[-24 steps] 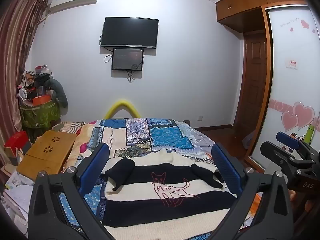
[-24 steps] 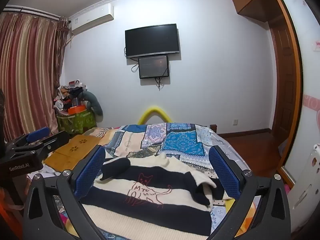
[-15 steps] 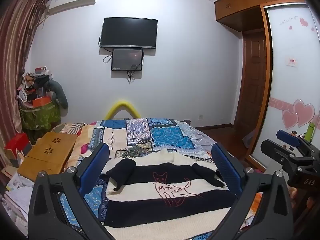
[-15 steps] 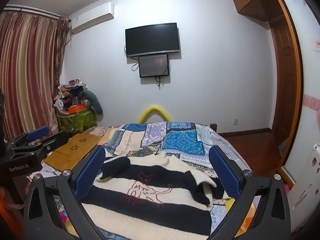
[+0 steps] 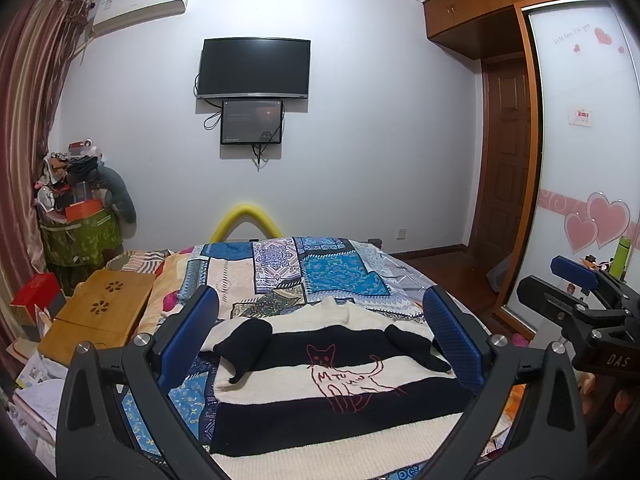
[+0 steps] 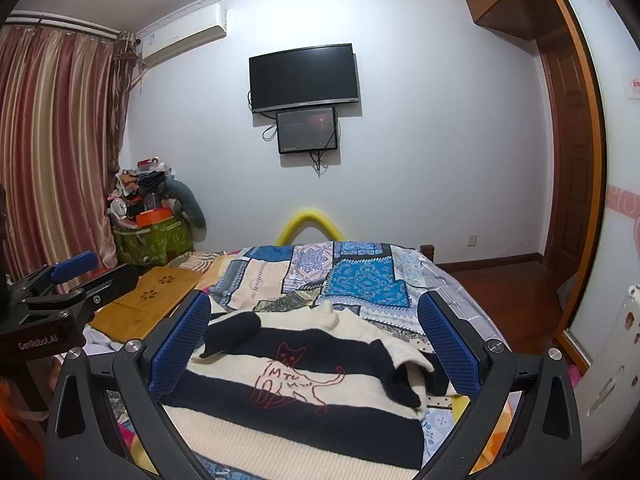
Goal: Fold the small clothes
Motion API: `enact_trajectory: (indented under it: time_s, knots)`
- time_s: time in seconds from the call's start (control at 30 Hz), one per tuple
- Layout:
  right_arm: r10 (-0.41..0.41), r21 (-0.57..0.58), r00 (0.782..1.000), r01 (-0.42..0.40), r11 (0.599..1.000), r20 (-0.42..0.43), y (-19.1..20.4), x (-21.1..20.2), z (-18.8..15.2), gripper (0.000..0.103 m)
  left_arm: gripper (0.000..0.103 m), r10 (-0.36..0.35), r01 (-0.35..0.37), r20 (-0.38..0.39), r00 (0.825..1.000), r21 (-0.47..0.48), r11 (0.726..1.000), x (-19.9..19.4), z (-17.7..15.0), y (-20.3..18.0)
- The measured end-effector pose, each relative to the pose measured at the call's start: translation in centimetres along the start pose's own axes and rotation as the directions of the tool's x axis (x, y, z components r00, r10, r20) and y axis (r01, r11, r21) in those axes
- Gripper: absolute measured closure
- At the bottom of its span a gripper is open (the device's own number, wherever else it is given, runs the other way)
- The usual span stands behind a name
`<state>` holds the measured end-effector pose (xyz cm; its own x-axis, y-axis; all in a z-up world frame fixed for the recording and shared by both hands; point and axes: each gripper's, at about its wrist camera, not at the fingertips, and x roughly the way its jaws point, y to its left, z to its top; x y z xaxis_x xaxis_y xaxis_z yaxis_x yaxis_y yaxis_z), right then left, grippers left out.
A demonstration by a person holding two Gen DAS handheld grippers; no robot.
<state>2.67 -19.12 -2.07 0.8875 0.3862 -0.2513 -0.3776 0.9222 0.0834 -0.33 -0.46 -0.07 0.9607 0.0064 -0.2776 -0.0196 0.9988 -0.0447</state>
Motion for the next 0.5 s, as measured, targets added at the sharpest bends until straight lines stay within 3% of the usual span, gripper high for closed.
enact_trajectory:
  time_s: [0.5]
  knots:
    - [0.001, 0.003, 1.0, -0.001, 1.0, -0.003, 0.16, 0.13, -0.17, 0.0, 0.0, 0.002, -0.002, 0.0, 1.0, -0.001, 1.0, -0.09, 0.01, 0.02]
